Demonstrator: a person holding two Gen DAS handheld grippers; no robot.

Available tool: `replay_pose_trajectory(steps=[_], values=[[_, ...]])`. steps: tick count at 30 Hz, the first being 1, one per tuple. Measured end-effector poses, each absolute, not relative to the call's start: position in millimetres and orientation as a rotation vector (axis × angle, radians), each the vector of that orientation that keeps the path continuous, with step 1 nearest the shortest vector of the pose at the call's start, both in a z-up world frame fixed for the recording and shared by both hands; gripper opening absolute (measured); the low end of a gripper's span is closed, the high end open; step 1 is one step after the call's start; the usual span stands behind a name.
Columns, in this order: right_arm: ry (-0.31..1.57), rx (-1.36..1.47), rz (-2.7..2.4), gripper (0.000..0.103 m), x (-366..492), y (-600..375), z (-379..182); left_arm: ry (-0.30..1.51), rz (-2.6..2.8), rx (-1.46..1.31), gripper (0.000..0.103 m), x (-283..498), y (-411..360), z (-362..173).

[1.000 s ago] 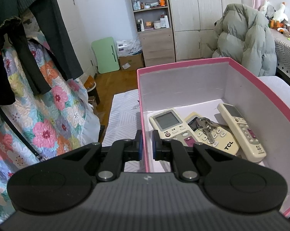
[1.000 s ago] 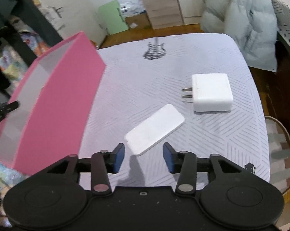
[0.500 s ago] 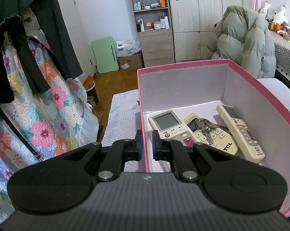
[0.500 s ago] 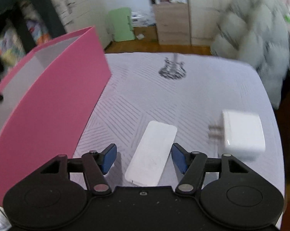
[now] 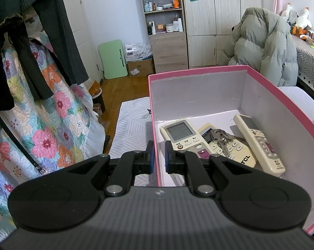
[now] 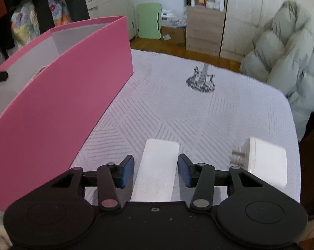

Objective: Organize rigid objects
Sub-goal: 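Carry the power bank with the right tool into the pink box, release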

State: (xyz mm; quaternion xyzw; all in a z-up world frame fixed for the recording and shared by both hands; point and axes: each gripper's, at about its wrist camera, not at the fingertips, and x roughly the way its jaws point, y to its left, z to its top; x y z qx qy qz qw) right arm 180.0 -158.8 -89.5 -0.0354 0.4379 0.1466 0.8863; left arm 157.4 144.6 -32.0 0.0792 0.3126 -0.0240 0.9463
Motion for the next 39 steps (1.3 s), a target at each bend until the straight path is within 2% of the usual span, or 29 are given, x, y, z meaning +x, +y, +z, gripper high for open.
replay_pose_trajectory(steps=[1, 8, 24, 39], values=[[0.912, -0.065, 0.294, 0.045, 180.8, -159.3, -88.4, 0.637, -0.047, 0.165, 0.007, 157.4, 144.6, -32.1], [0.867, 0.03, 0.328, 0.044, 169.4, -165.8, -72.4, 0.636, -0.046, 0.162, 0.007, 157.3, 143.5, -32.3], [0.753, 0.044, 0.372, 0.044, 125.9, -163.8, -36.9, 0.632, -0.046, 0.177, 0.007, 156.1, 141.8, -32.3], [0.58, 0.051, 0.572, 0.044, 108.9, -150.5, 41.9, 0.631, -0.046, 0.168, 0.007, 155.7, 142.6, -32.1]])
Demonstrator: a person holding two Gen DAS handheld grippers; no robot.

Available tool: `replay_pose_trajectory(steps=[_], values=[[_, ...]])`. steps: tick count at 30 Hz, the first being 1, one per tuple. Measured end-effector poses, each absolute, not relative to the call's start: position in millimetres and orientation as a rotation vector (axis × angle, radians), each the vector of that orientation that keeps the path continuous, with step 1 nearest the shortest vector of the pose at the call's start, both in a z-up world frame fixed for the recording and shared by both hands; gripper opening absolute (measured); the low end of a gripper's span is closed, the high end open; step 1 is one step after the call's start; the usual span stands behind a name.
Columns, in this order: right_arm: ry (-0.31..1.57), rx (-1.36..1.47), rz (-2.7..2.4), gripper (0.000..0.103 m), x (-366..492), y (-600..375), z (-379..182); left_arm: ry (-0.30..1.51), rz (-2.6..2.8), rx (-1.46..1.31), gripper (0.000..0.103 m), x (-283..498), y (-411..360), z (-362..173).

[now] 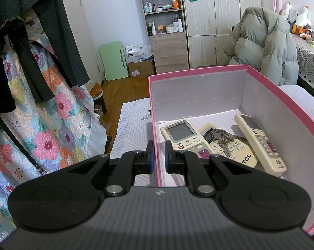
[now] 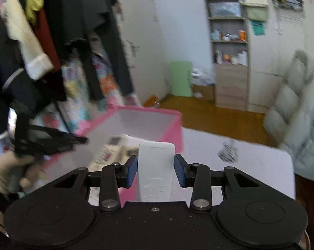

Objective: Organize rigid objects
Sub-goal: 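Carry the power bank with the right tool into the pink box, release, then reach the right tool to the white charger cube and grasp it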

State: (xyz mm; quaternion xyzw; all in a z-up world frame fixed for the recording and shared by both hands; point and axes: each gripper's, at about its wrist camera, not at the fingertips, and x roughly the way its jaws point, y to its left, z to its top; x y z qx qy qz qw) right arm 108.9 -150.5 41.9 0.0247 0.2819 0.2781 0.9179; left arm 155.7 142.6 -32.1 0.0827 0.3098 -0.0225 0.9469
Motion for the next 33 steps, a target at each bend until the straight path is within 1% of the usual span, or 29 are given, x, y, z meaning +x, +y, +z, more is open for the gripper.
replay_pose_trajectory(steps=[3, 7, 14, 24, 28, 29, 30, 33], values=[[0.586, 0.047, 0.679, 0.044, 118.2, -134.1, 52.7, 0.63, -0.046, 0.168, 0.007, 155.7, 142.6, -32.1], [0.647, 0.039, 0.793, 0.044, 133.5, -104.0, 53.6, 0.619, -0.04, 0.178, 0.007, 154.8, 141.6, -31.6], [0.792, 0.078, 0.881, 0.044, 152.4, -71.8, 21.5, 0.617, -0.045, 0.17, 0.007, 153.9, 142.3, -29.9], [0.858, -0.305, 0.862, 0.044, 149.1, -43.9, 10.9, 0.617, -0.044, 0.162, 0.007, 153.5, 142.4, -30.1], [0.921, -0.425, 0.882, 0.044, 150.7, -26.6, -5.0, 0.618, -0.042, 0.164, 0.007, 154.1, 142.8, -30.4], [0.923, -0.426, 0.873, 0.044, 152.2, -23.9, -8.8, 0.618, -0.042, 0.161, 0.007, 154.1, 142.8, -30.4], [0.927, -0.408, 0.865, 0.049, 154.5, -22.4, -11.3, 0.617, -0.042, 0.16, 0.007, 154.1, 142.7, -30.3], [0.922, -0.285, 0.855, 0.051, 158.4, -35.5, -7.1, 0.617, -0.044, 0.154, 0.007, 154.5, 143.3, -30.5]])
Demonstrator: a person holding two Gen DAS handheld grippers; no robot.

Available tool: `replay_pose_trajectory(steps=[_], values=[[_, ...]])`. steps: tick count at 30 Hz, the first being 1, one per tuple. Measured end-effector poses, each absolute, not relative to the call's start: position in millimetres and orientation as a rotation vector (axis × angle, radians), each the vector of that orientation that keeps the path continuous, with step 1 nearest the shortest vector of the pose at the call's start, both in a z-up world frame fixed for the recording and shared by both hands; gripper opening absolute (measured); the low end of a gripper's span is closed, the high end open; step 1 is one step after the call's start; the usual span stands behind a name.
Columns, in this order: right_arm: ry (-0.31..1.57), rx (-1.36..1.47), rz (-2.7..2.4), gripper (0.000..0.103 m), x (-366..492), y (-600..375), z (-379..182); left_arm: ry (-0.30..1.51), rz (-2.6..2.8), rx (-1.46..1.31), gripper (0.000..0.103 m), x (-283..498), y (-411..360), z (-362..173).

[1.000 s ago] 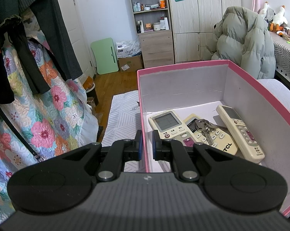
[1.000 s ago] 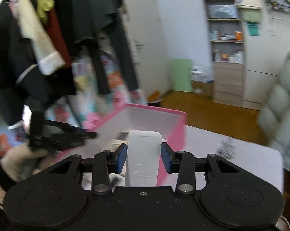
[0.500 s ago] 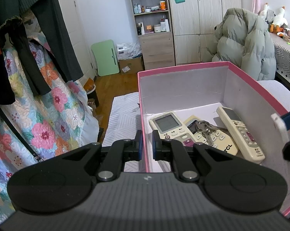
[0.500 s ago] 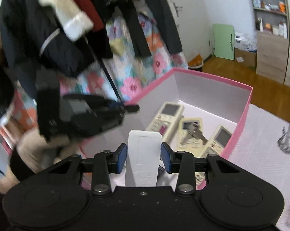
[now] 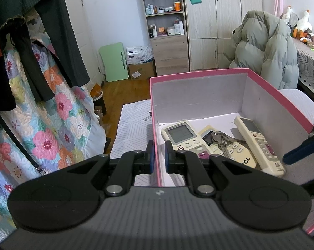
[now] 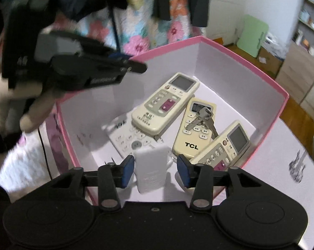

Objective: Organize rigid objects
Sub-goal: 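Reach the right tool to the white charger cube and grasp it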

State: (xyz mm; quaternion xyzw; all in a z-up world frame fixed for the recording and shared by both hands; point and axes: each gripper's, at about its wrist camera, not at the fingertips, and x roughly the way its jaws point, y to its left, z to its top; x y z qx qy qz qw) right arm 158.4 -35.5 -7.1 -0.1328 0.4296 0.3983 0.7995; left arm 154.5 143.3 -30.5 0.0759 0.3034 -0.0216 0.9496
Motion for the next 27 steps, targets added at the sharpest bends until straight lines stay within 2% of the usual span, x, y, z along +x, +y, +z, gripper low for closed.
replay_pose_trajectory(steps=[4, 13, 27], values=[[0.874, -0.108, 0.831, 0.051, 154.7, -78.2, 12.1, 0.618, -0.044, 0.169, 0.007, 154.3, 142.8, -31.0], [0.857, 0.076, 0.68, 0.054, 136.4, -177.8, 28.3, 0.617, -0.051, 0.154, 0.007, 154.4, 144.0, -31.6], [0.936, 0.074, 0.389, 0.059, 145.3, -255.3, -28.7, 0.627, -0.041, 0.174, 0.007, 154.7, 142.5, -32.2]])
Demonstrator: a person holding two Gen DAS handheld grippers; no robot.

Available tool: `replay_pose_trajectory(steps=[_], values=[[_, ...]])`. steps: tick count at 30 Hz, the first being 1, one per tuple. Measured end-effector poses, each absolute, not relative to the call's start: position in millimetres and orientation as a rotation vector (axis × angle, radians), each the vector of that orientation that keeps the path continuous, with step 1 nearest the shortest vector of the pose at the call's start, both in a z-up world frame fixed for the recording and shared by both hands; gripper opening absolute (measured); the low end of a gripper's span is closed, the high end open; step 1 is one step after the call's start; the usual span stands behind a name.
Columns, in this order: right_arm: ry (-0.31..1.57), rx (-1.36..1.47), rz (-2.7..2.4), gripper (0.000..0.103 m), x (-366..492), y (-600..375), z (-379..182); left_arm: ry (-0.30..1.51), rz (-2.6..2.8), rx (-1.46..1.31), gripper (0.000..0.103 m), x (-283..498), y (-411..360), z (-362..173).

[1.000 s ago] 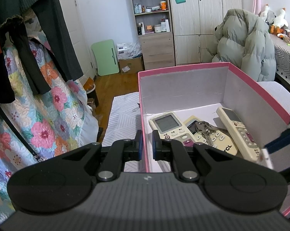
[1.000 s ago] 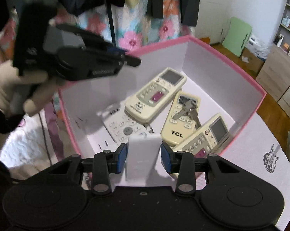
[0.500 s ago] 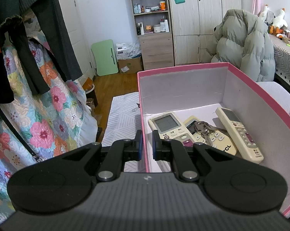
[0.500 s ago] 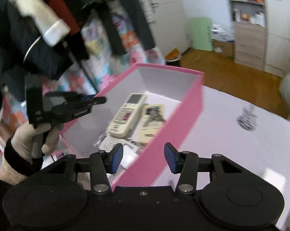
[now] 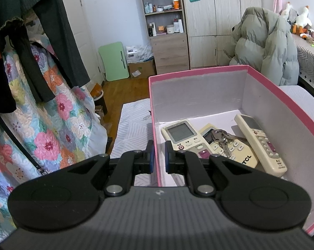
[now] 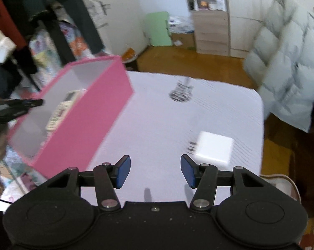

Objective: Organize rigid objects
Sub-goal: 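Reach the right tool to the white charger cube and grasp it, then lift the charger cube with the right tool and carry it over the box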

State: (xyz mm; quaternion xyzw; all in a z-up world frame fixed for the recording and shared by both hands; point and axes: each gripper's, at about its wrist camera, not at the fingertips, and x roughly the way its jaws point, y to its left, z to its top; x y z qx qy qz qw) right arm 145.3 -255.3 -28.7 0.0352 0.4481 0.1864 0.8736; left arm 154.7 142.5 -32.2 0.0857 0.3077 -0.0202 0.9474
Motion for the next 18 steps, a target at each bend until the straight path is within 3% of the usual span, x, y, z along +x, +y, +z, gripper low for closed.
replay_pose_trajectory(steps=[7, 18], values=[[0.972, -0.075, 0.251, 0.065, 168.9, -261.7, -60.2, 0.628, -0.042, 0.143, 0.007, 155.6, 144.8, -32.0], [0.984, -0.011, 0.226, 0.069, 196.5, -271.6, -87.6, 0.627, -0.044, 0.135, 0.007, 155.7, 146.7, -32.2]])
